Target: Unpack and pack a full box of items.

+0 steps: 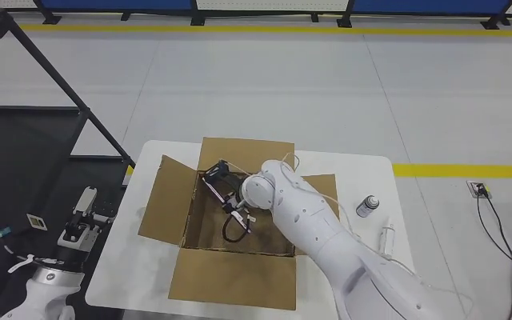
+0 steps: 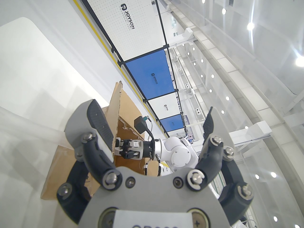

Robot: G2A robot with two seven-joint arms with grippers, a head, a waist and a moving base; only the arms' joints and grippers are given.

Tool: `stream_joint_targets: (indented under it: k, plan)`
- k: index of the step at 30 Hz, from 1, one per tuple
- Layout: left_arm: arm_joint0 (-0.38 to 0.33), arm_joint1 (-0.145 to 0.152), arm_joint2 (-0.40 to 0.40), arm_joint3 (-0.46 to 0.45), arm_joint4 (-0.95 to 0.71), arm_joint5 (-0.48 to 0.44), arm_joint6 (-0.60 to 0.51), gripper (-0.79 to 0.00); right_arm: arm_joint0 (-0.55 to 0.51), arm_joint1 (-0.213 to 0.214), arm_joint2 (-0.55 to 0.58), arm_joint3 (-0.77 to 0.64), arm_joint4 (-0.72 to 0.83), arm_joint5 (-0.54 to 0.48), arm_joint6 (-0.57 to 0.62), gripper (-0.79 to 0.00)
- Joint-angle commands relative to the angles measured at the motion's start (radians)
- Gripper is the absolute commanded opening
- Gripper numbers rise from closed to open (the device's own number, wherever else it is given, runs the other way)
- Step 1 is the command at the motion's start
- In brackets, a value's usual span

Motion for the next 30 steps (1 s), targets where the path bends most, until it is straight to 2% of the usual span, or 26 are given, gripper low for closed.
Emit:
stream_joint_targets:
  k: [1, 9, 19, 25, 30]
  plan:
    - [0.000, 0.000, 0.000, 0.000, 0.000, 0.000, 0.000, 0.000, -0.012, 0.020, 0.016, -0.042, -0.005, 0.001, 0.013, -0.785]
    - [0.000, 0.000, 0.000, 0.000, 0.000, 0.000, 0.000, 0.000, -0.119, 0.117, 0.105, -0.321, -0.073, 0.025, 0.047, -0.785]
    - [0.000, 0.000, 0.000, 0.000, 0.000, 0.000, 0.000, 0.000, -0.416, 0.260, 0.342, -0.931, -0.268, 0.148, 0.174, -0.785]
    - [0.000, 0.000, 0.000, 0.000, 0.000, 0.000, 0.000, 0.000, -0.613, 0.312, 0.490, -1.289, -0.449, 0.277, 0.194, -0.785]
    - [0.000, 0.000, 0.000, 0.000, 0.000, 0.000, 0.000, 0.000, -0.754, 0.338, 0.601, -1.518, -0.592, 0.388, 0.228, -0.785]
